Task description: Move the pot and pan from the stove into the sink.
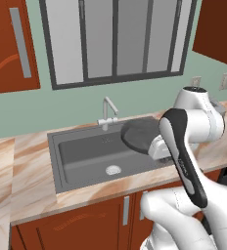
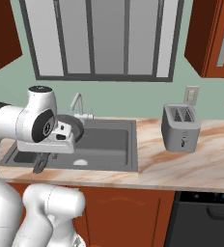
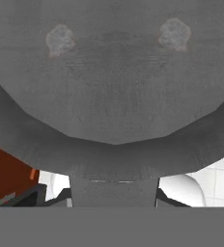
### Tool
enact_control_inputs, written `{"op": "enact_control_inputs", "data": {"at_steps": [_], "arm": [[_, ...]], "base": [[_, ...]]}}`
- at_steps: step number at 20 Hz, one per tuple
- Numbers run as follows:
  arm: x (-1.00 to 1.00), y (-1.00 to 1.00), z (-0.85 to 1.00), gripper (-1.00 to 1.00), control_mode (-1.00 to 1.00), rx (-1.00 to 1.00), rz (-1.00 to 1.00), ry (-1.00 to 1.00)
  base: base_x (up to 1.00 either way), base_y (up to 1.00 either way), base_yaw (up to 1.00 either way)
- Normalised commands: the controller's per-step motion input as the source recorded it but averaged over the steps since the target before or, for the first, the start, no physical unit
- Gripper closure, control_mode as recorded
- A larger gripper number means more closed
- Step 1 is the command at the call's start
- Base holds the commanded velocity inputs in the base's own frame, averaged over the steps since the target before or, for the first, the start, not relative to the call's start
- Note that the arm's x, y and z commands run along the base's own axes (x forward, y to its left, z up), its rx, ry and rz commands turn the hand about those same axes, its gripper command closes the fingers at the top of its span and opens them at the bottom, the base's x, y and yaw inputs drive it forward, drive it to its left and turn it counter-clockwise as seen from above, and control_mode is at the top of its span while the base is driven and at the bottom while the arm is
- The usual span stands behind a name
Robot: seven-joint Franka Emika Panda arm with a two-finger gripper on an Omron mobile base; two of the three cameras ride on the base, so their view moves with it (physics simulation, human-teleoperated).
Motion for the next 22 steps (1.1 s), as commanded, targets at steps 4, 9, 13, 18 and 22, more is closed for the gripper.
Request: {"op": "enact_control_inputs", "data": {"at_steps": [4, 9, 13, 18, 22], "arm": [[0.0, -0.01, 0.0, 1.0, -1.0, 0.0, 0.09, 0.05], [0.0, -0.04, 0.0, 1.0, -1.0, 0.0, 0.09, 0.01], [0.02, -0.07, 0.0, 1.0, -1.0, 0.0, 0.07, 0.02], [0.02, -0.08, -0.06, 1.0, -1.0, 0.0, 0.07, 0.08], [0.1, -0.07, -0.08, 1.0, -1.0, 0.0, 0.06, 0.13]], "base": [[0.0, 0.0, 0.0], [0.0, 0.0, 0.0], [0.0, 0.0, 0.0], [0.0, 0.0, 0.0], [0.0, 0.0, 0.0]]}}
